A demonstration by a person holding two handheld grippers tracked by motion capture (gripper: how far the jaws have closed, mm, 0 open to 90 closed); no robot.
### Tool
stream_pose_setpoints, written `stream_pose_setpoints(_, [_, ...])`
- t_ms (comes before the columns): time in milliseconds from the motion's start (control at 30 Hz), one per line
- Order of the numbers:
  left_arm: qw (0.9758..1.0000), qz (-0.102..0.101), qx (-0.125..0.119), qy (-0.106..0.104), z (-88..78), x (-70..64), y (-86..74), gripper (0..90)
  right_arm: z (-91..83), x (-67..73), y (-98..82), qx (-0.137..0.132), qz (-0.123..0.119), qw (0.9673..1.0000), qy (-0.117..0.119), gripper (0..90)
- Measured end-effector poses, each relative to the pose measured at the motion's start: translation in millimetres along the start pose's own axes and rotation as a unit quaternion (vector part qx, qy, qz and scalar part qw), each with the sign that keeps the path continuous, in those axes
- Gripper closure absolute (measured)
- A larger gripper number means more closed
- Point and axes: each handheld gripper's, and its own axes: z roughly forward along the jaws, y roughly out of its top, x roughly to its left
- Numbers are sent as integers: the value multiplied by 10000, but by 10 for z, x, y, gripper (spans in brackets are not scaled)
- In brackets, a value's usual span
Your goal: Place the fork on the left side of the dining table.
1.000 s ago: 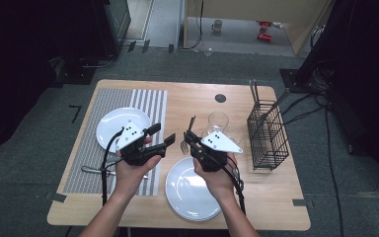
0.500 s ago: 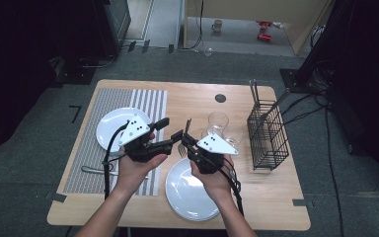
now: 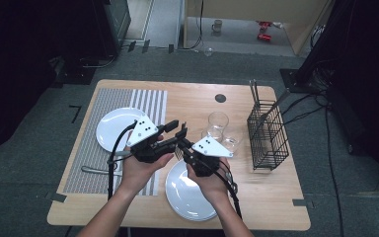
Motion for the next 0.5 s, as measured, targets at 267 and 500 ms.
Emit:
stream_pose_setpoints(267, [10000,68,-47,4,-14,-1,-7,779,-2,25,-10,7,-48,10000,18,848])
stream_pose_setpoints(500, [9999,136,-76,19,-23,5,1,878,-6,32,-25,11,-65,10000,18,847])
